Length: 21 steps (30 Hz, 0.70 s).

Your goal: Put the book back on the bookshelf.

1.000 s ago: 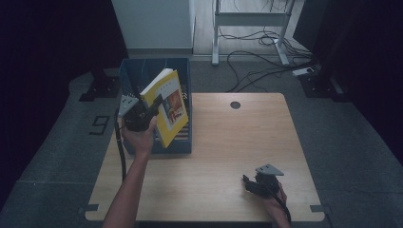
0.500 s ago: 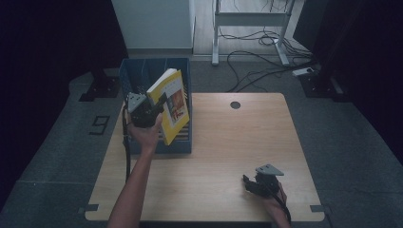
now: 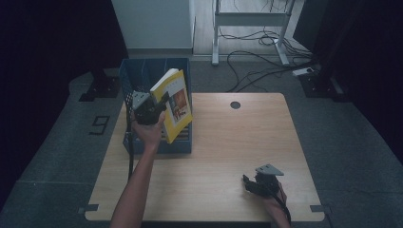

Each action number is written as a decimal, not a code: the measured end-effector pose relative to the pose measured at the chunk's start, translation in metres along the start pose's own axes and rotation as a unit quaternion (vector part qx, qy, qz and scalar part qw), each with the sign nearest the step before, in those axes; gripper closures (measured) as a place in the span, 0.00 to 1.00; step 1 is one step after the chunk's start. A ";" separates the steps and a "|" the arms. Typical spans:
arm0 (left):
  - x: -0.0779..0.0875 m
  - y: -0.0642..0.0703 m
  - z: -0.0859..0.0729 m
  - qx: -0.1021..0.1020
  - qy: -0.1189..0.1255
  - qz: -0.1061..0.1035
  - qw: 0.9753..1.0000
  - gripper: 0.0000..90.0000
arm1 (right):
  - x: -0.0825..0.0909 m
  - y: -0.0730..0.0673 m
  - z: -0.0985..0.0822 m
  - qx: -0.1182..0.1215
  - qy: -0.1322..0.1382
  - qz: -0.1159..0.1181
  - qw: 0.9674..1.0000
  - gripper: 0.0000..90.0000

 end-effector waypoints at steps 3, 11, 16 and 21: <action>-0.002 -0.001 0.001 0.000 0.003 0.003 1.000 0.84 | 0.000 0.000 0.000 0.000 0.000 0.000 1.000 0.35; -0.011 -0.005 0.001 0.007 0.006 0.014 1.000 0.84 | 0.000 0.000 0.000 0.000 0.000 0.000 1.000 0.35; -0.016 -0.005 0.000 0.005 0.009 0.017 1.000 0.84 | 0.000 0.000 0.000 0.000 0.000 0.000 1.000 0.35; -0.018 -0.008 0.000 -0.001 0.012 0.025 1.000 0.84 | 0.000 0.000 0.000 -0.001 -0.001 0.000 1.000 0.35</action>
Point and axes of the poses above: each handheld gripper's, and its own axes: x roughly backward along the jaws, z roughly out of its top, y roughly to its right, the point moved 3 cm from there along -x, roughly forward along the jaws, and after that the axes turned 12 degrees about x, right-handed, at the moved point
